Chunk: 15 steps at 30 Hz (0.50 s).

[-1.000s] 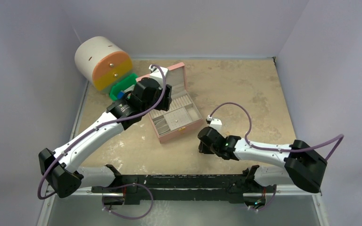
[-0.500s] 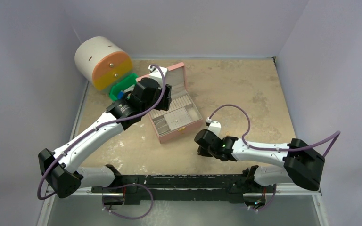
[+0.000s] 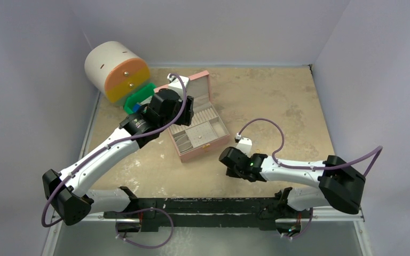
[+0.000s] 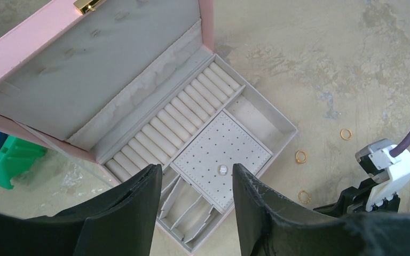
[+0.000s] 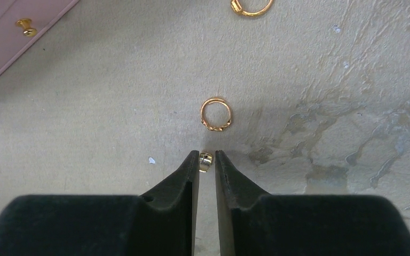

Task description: Organize the mixed jewelry

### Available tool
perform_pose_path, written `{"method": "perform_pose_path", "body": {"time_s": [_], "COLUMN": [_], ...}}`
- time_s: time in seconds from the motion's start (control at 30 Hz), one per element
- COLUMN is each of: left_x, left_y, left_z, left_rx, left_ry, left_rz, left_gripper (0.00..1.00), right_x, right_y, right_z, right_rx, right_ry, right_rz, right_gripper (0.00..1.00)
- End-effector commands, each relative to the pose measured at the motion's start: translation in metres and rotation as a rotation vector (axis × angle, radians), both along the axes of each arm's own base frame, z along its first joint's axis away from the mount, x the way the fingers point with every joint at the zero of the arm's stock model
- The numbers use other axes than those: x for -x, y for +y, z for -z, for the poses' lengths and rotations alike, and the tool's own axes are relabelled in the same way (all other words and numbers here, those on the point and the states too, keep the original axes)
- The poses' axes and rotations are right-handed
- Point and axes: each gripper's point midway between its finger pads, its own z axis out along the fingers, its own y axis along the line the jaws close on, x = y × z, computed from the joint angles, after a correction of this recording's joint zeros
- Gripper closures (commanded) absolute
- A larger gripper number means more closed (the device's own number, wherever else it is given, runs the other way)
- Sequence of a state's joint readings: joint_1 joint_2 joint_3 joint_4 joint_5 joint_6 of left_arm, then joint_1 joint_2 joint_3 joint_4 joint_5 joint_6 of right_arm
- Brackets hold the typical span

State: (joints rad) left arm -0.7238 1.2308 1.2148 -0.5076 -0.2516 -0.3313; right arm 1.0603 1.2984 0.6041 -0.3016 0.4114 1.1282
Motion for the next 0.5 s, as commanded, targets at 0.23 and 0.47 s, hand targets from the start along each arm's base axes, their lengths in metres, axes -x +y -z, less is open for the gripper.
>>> {"method": "perform_pose_path", "body": {"time_s": [0.23, 0.47], "left_x": [-0.0042, -0.0040], "left_y": [0.0007, 0.0016], "left_z": [-0.0219, -0.0230], "left_rx": [0.062, 0.062], "left_ry": [-0.061, -0.065], "left_rz": [-0.025, -0.028], "left_gripper": [0.50, 0.50], "right_x": [-0.0087, -0.0084], "right_y": [0.0041, 0.0055], "right_z": [-0.0077, -0.0096], "right_rx": [-0.002, -0.012], "right_ry": [-0.037, -0.041], "right_rz": [0.039, 0.036], "right_gripper": [0.90, 1.00]}}
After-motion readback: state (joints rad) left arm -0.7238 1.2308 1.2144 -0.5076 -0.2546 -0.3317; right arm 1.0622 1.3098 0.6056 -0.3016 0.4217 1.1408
